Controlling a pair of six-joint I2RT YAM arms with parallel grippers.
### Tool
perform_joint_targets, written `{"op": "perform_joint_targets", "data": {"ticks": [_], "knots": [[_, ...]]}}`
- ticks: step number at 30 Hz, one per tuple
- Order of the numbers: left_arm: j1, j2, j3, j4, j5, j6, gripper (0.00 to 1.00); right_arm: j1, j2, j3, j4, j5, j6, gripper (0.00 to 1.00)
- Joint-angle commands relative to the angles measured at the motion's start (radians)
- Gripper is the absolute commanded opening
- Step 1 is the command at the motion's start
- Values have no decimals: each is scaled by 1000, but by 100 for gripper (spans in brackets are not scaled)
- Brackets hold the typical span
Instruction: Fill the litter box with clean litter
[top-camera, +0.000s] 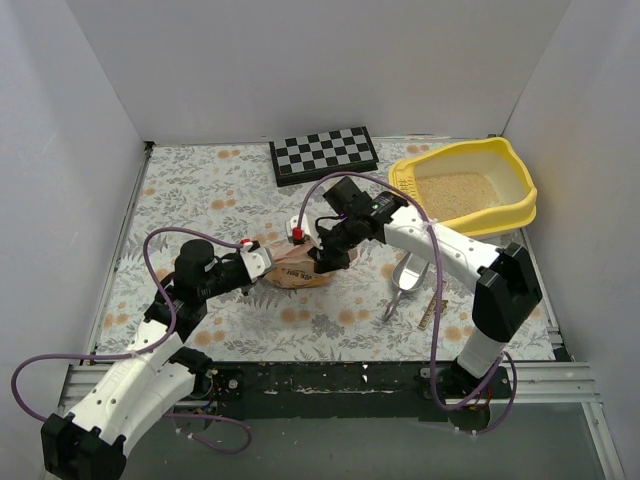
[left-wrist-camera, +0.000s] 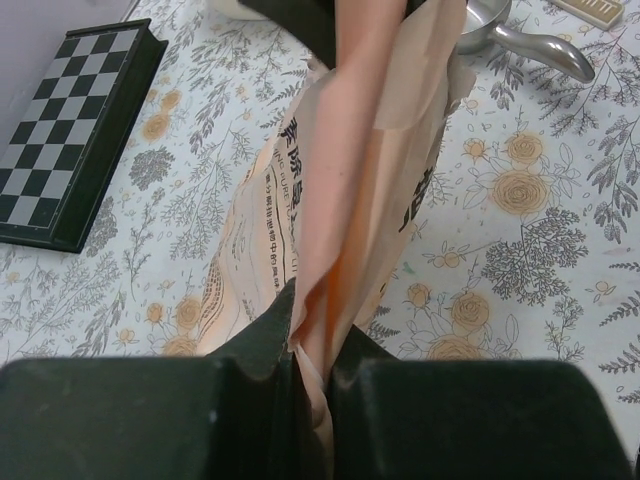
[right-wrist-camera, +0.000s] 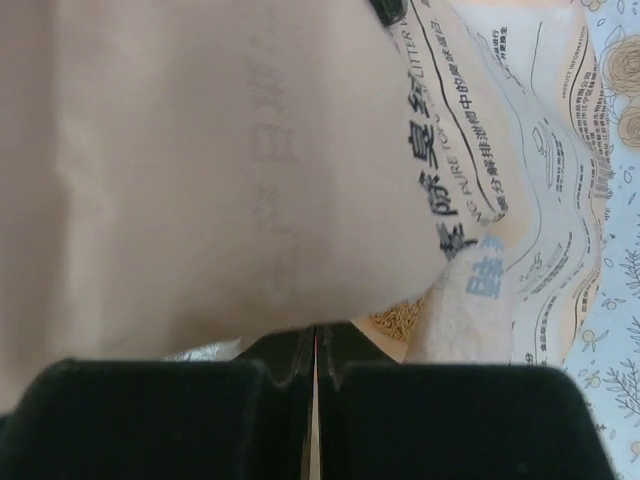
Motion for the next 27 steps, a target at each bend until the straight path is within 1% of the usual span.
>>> {"op": "perform_joint_targets", "data": {"ticks": [1,4,6,9,10,12,13,14,15,19,24,27], "knots": [[-7,-33,-8,85,18,-18,0,21,61,59,44,34,51,1],[-7,-28,-6,97,14,-21,0,21,91,70,85,75,96,1],[-7,-22,-6,106,6,-23,0,21,92,50,143,128,143,13],[-7,-7,-5,144,-2,-36,0,15,88,7,275,240,223,36],[-7,4,-5,167,-5,-43,0,10,89,4,303,256,243,46],[-7,28,-3,198,-8,-50,0,1,86,-7,363,277,274,62],[-7,42,3,209,-9,-55,0,0,85,-15,383,282,281,73],[-7,60,5,239,-15,-56,0,-2,79,-24,395,284,280,79],[-7,82,9,250,-18,-55,0,-5,74,-29,407,285,283,81],[-7,166,34,290,-44,-47,0,-16,52,-59,447,310,295,83],[-7,249,61,344,-72,-44,0,-31,-7,-79,472,339,305,84],[-7,262,71,348,-77,-40,0,-40,-49,-84,459,345,301,84]]}}
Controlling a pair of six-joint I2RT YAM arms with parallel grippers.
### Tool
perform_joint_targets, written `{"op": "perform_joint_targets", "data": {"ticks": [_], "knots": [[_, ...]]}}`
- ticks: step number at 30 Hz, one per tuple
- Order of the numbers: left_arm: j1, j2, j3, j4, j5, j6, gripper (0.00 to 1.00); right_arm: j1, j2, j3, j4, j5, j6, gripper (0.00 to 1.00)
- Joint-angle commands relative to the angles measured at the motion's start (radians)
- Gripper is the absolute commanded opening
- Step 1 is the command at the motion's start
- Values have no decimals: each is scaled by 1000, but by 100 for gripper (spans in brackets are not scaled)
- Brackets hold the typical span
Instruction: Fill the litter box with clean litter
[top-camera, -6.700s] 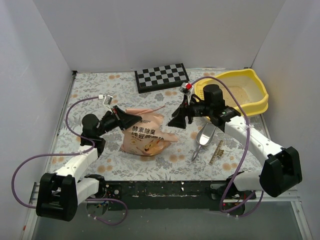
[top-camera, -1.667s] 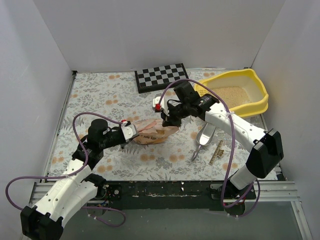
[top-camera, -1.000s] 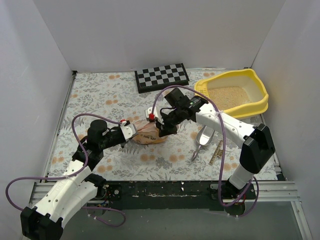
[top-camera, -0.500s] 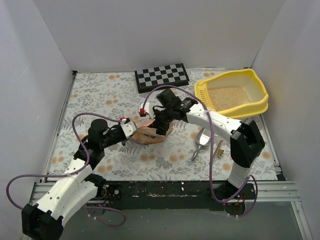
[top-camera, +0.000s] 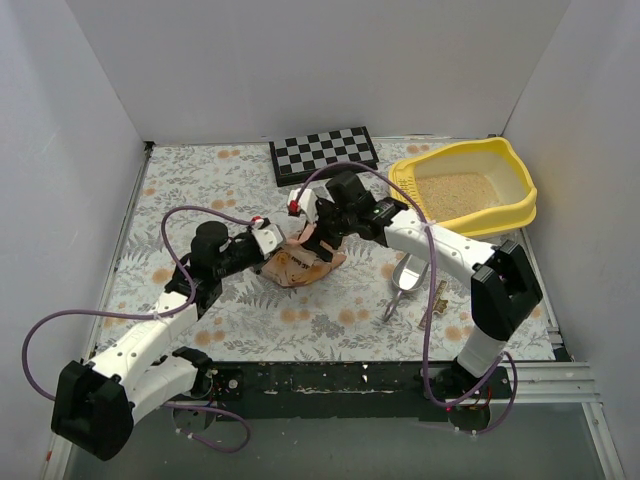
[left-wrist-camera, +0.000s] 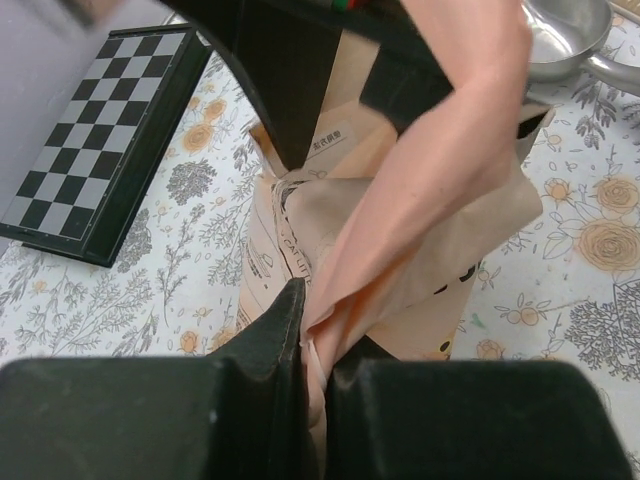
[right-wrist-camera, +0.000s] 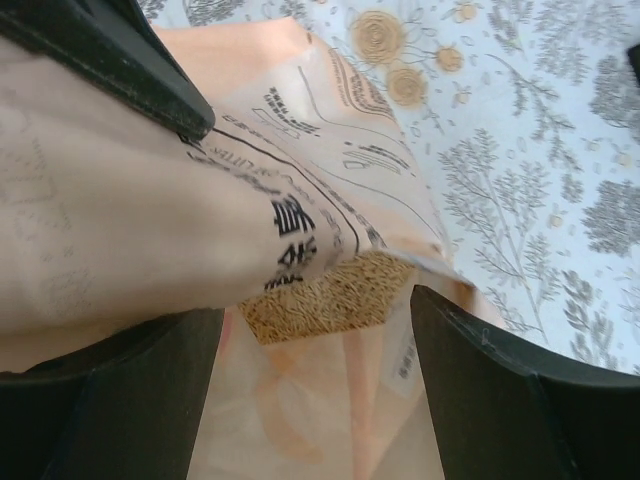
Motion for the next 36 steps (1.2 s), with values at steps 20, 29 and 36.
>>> {"op": "perform_joint_targets", "data": {"ticks": [20,29,36], "knots": [[-5,23,28,97,34,-21,0,-60,-481,-56,-226,608,513,94],[-7,25,28,102,56,-49,0,-135,-603,-361,-335,668,1008,88],[-11,11,10,114,56,-64,0,-195,-648,-539,-267,663,1144,84]]}}
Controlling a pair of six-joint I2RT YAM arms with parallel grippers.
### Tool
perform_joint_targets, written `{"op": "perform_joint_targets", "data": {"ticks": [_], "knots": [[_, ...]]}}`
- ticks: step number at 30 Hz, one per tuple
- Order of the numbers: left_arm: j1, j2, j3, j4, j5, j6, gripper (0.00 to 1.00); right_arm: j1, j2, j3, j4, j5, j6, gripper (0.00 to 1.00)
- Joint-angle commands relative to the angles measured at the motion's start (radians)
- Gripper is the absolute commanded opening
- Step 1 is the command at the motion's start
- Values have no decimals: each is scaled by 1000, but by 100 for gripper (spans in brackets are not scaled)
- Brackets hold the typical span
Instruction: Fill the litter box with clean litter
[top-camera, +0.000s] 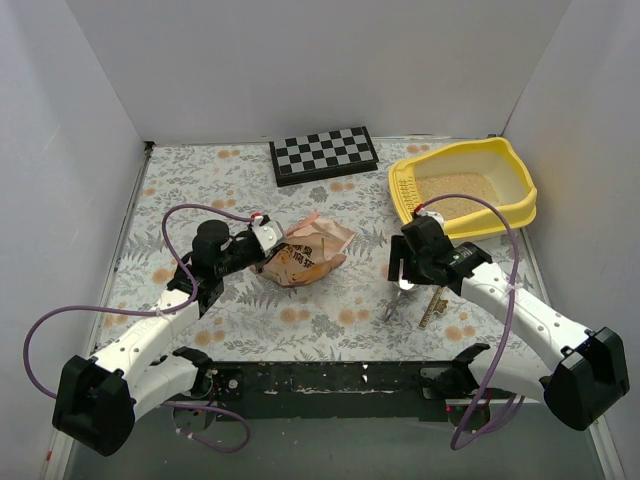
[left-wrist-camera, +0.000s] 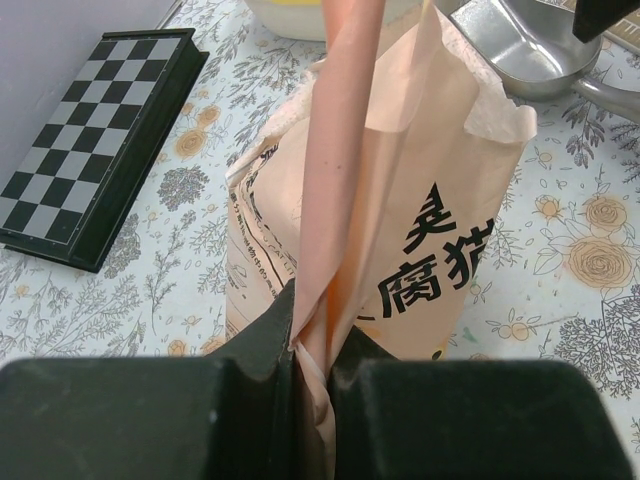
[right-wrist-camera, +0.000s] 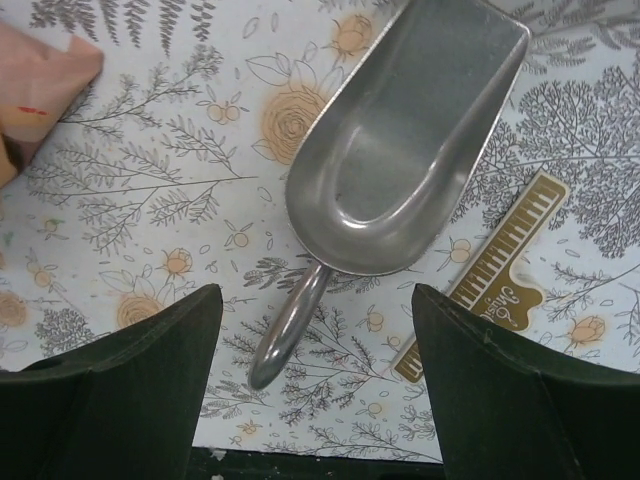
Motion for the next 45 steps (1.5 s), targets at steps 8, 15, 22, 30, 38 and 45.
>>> {"op": "perform_joint_targets", "data": {"ticks": [8,15,22,30,38,45], "knots": [[-14,-15,1,81,52,-19,0,-53,66,-48,147,-7,127,79],[-19,-11,-6,87,52,-28,0,-56,216,-19,196,-34,133,75],[-20,-9,-22,107,49,-48,0,-54,339,14,221,-79,118,58],[-20,-18,24,38,20,-16,0,-48,376,-5,210,-54,60,1],[-22,26,254,-329,-32,59,1,-5,284,15,135,-20,-34,1],[-22,-4,417,-551,52,-7,16,154,203,127,-32,-19,-106,1]]}}
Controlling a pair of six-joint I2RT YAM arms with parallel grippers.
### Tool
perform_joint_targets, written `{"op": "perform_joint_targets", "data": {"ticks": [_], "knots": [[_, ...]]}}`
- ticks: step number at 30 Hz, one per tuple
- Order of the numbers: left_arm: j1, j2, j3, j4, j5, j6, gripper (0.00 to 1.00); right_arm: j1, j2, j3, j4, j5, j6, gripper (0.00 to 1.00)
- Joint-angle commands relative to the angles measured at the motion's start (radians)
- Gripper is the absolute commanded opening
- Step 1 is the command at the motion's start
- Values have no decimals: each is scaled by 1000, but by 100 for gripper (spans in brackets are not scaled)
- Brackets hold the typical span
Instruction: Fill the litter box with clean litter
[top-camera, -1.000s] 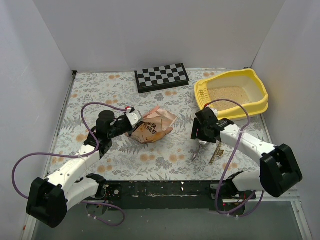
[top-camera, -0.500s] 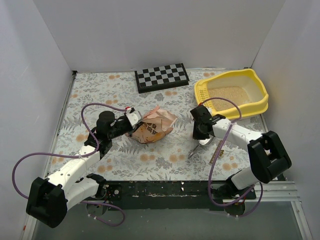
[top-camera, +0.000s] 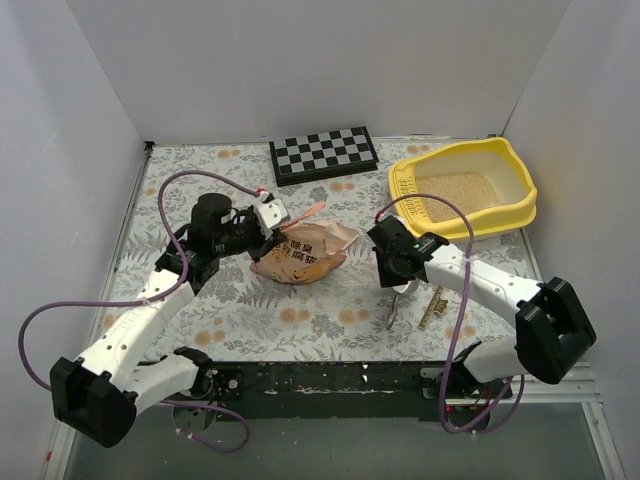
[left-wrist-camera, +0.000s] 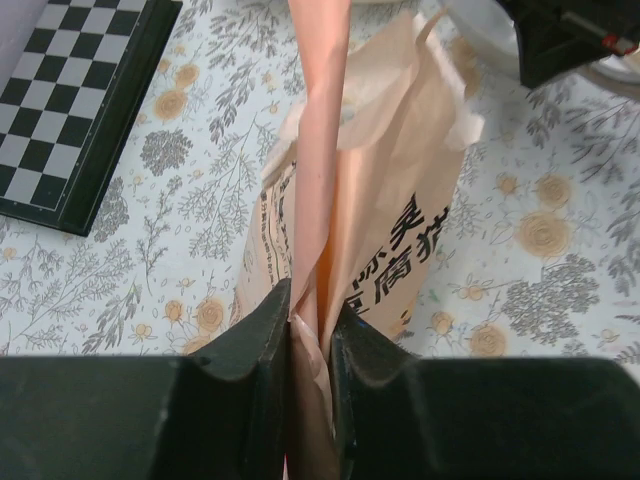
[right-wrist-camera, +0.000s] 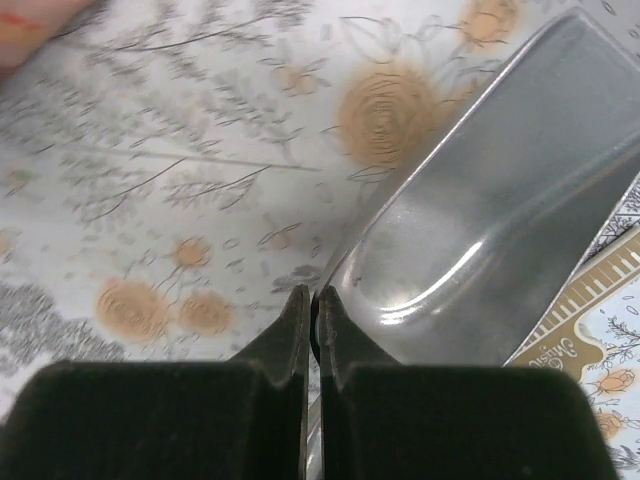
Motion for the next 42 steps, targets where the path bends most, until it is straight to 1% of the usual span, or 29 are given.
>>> {"op": "perform_joint_targets", "data": {"ticks": [1,4,6,7,10,11,13,15,17,19,22,24,25,27,29,34,36,37,39,42], "knots": [[-9,-61,130,-113,107,-63,18,95,-82,117,-110,-4,-67,1],[-9,-68,182,-158,162,-161,21,125,-138,145,-138,-109,-98,1],[-11,-68,225,-172,166,-239,23,151,-190,163,-156,-115,-112,1],[-11,-65,248,-176,146,-300,24,164,-214,182,-177,-104,-122,1],[-11,-27,355,-202,92,-445,27,207,-242,283,-291,-39,-170,1],[-11,-6,400,-207,80,-495,30,230,-242,324,-332,-14,-187,1],[-11,51,473,-206,64,-589,27,279,-234,402,-395,43,-217,1],[-11,102,559,-218,83,-643,26,328,-209,491,-461,115,-239,1],[-9,137,613,-201,104,-719,25,377,-187,557,-506,179,-263,1],[-9,180,681,-198,104,-793,26,432,-179,605,-526,234,-293,1],[-9,286,841,-300,121,-871,28,532,-199,619,-506,311,-374,1],[-9,373,949,-397,153,-921,26,590,-221,605,-487,357,-429,1],[-9,401,969,-429,184,-947,24,610,-231,596,-471,367,-451,1],[-9,389,902,-346,236,-1045,23,635,-248,582,-432,356,-504,1],[-9,380,855,-292,305,-1105,24,645,-267,573,-385,341,-569,1],[-9,354,784,-270,354,-1165,24,653,-288,597,-346,253,-678,1],[-9,320,718,-206,385,-1210,27,653,-274,611,-355,206,-713,1],[-9,300,678,-149,406,-1249,31,655,-265,622,-362,181,-727,1],[-9,266,595,-60,441,-1306,32,655,-253,637,-359,155,-748,1],[-11,242,551,-20,458,-1338,32,655,-244,663,-358,149,-776,1]]}}
